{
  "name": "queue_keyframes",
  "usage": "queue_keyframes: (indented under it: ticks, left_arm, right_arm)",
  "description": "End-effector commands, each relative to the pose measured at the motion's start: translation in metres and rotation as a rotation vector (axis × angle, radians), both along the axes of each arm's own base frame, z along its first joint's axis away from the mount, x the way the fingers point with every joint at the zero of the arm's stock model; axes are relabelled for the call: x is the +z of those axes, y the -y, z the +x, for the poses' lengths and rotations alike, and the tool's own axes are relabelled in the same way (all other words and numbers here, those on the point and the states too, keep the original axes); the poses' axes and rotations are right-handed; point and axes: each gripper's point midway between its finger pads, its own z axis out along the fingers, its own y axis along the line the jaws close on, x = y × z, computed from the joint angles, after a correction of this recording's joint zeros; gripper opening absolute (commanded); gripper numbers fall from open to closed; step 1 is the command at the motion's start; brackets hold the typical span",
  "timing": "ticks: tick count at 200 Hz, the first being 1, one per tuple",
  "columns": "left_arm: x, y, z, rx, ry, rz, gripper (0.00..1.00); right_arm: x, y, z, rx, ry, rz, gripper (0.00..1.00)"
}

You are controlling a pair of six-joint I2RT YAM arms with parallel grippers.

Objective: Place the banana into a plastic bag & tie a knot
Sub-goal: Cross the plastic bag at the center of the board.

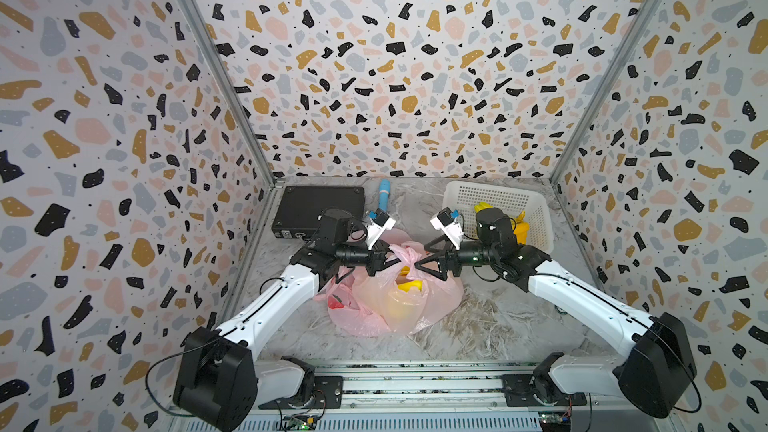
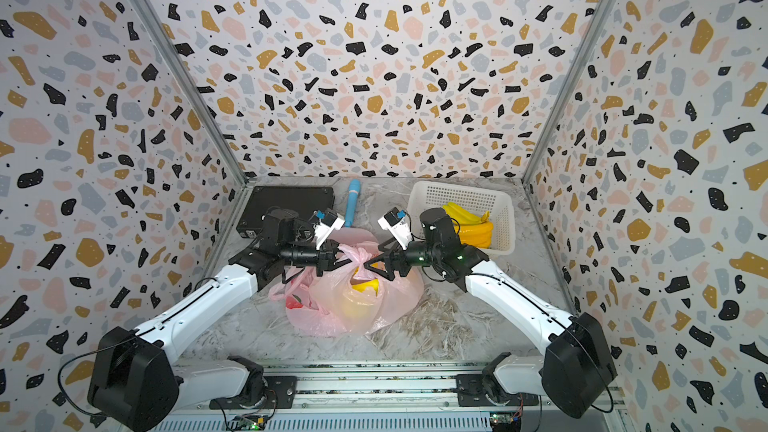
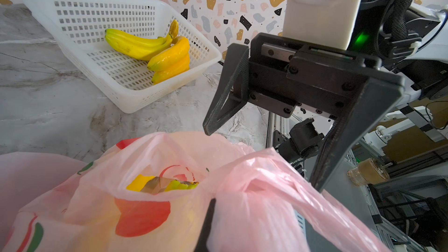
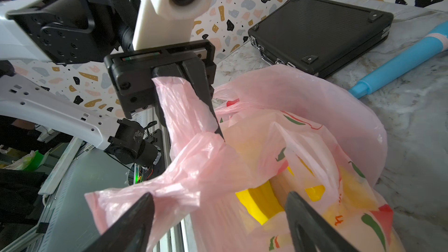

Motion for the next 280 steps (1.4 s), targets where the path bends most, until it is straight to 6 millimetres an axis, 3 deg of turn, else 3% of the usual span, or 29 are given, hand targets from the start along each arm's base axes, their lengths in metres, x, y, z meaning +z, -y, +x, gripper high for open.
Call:
queue_keyframes:
  ticks: [1,56,191,248,280]
  left_arm:
    - [0.003,0.0,0.0,-0.009,0.022,-0.018,0.0]
    - [0.004,0.0,-0.001,-0.011,0.026,-0.022,0.0]
    - [0.005,-0.001,-0.003,-0.011,0.03,-0.021,0.0]
    - [0.004,-0.001,-0.003,-0.009,0.031,-0.019,0.0]
    - [0.005,-0.002,-0.004,-0.009,0.034,-0.018,0.0]
  right_arm:
    - [0.0,0.0,0.002,-0.012,0.03,-0.026,0.88]
    - [0.006,-0.002,0.007,-0.033,0.073,-0.03,0.99]
    - [0.024,-0.019,-0.002,0.02,0.089,0.021,0.98]
    - [0.053,-0.024,-0.008,0.05,0.107,0.136,0.97]
    - [0.041,-0.026,-0.007,0.058,0.075,0.118,0.93]
